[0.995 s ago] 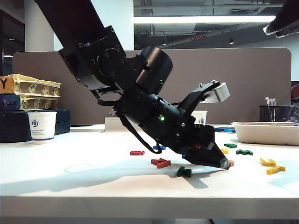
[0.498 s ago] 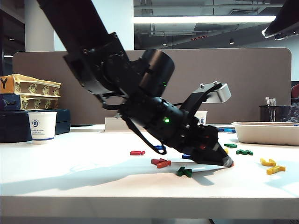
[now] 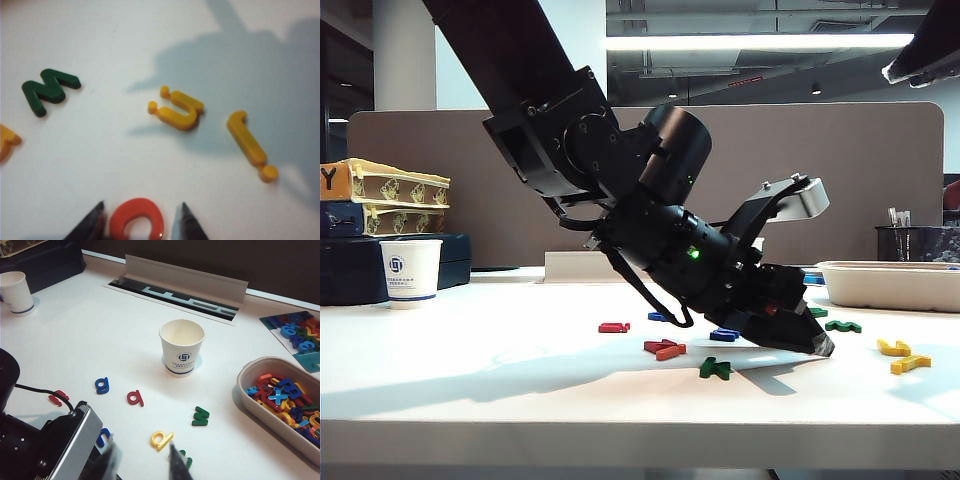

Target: Pick up the letter "c" and put it in the paper cup.

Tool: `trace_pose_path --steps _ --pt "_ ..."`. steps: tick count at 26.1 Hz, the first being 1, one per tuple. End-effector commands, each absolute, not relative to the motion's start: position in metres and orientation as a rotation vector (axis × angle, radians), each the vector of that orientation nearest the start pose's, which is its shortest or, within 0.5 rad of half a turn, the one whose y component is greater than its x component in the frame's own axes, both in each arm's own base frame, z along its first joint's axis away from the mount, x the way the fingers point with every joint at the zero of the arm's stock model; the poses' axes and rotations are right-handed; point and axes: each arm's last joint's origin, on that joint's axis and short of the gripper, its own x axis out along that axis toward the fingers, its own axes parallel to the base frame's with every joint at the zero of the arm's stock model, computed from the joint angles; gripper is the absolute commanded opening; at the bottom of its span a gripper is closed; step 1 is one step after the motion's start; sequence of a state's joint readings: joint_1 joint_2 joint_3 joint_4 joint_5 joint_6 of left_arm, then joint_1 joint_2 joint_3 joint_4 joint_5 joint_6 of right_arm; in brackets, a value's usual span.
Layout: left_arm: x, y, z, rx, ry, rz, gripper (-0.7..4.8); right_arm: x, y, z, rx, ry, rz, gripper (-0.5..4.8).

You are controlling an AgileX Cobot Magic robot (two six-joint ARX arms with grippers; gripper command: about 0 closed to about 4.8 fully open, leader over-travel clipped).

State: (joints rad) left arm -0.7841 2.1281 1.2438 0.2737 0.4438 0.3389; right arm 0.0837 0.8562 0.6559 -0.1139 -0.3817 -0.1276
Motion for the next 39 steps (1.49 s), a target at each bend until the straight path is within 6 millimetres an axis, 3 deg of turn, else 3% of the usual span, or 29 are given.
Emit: trace_pose_path --steps 1,28,32,39 --pt "0.3003 -0.3185 0.122 0.391 0.447 -1.294 1.88 0.1875 0.0264 0.2865 -0.085 0.266 0.478 1.31" --pt "0.2997 -0.3175 0.1201 0.4 0.472 -1.28 1.73 0.1875 0.0263 0.2866 -0.085 0.266 0.475 1.31" --pt "0.2998 -0.3175 0.1201 0.402 0.472 -1.276 1.15 0.1875 0.0263 0.2866 -0.085 0.266 0.475 1.31" --pt "0.3 -0.3176 0.1203 0.402 0.472 -1.276 1.15 0.1875 0.0263 0.2866 -0.085 0.266 0.475 1.31"
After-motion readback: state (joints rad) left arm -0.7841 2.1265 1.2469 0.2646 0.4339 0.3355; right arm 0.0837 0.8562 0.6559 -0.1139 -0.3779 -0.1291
